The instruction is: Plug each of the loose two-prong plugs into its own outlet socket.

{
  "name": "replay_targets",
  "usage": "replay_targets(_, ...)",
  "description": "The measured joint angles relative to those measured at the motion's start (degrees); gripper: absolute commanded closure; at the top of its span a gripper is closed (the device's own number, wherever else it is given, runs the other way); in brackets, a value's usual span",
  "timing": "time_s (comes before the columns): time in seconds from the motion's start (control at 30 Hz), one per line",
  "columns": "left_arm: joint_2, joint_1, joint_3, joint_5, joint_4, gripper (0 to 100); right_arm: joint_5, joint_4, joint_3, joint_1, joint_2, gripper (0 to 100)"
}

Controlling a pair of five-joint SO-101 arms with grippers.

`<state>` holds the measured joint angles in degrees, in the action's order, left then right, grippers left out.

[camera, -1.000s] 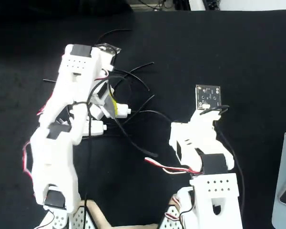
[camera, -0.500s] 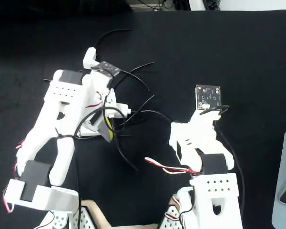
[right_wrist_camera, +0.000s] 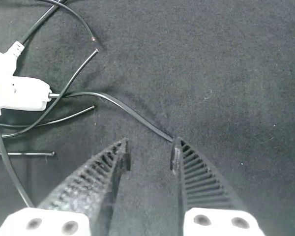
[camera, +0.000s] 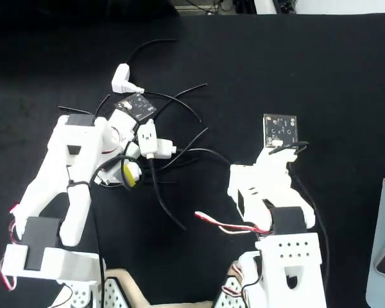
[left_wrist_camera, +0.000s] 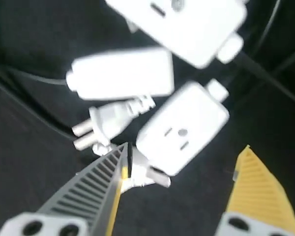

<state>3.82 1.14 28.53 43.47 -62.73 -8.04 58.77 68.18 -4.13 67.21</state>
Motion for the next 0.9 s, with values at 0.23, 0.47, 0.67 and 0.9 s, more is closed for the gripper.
replay_targets(0.23,-8.79,-2.90,-0.62,0.18,5.36,79,0.00,0.00,0.00,0.00,0.00,86.1)
replay_targets(0.47,-14.24,-4.57,-7.56,0.62,-2.37,91,0.00,0.00,0.00,0.00,0.00,86.1)
replay_targets(0.67,-7.65,-4.57,-8.70,0.09,-9.41,91,0.00,0.00,0.00,0.00,0.00,86.1)
replay_targets(0.9,2.02,-4.48,-8.88,-3.69,-19.52,91,0.00,0.00,0.00,0.00,0.00,86.1)
